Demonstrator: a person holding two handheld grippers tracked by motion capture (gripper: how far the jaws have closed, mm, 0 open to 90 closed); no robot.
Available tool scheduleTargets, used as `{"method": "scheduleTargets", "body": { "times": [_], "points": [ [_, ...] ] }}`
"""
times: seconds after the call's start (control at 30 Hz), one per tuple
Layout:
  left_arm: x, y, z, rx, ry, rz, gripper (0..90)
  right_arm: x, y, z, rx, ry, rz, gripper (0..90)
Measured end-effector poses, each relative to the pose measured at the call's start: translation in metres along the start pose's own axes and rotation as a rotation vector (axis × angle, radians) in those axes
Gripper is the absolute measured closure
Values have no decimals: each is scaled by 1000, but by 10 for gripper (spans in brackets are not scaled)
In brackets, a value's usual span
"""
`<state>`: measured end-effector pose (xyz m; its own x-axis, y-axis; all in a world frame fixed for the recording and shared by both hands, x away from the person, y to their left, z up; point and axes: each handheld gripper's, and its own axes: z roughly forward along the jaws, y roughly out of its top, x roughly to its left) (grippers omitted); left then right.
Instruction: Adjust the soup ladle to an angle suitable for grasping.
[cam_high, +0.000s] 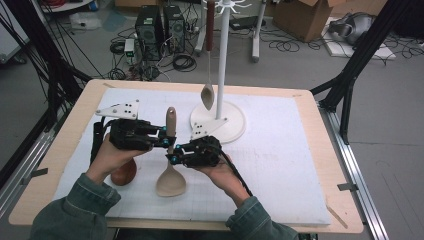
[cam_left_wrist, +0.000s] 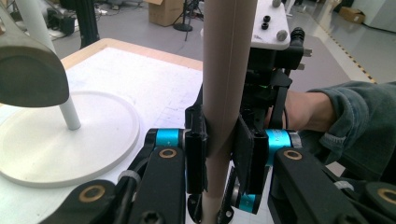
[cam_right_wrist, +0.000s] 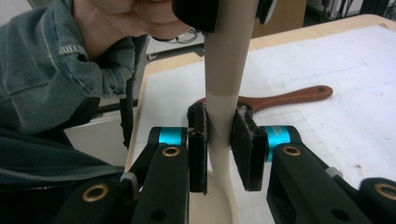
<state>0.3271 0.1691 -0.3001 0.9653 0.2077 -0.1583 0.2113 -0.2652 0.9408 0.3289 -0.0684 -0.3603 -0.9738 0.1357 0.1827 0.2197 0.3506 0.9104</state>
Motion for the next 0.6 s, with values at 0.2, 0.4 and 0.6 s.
{"method": "scheduleTargets", "body": {
  "times": [0.2,0.4,0.6],
  "points": [
    [0,0,-1,-5,-14,8,756,2,1,1,-10,9,-17,782],
    [0,0,-5,-4,27,8,725,3,2,-2,-4,-27,-13,789],
    [0,-4,-14,3,78,9,646,1,3,-10,2,-73,5,790]
  ]
}}
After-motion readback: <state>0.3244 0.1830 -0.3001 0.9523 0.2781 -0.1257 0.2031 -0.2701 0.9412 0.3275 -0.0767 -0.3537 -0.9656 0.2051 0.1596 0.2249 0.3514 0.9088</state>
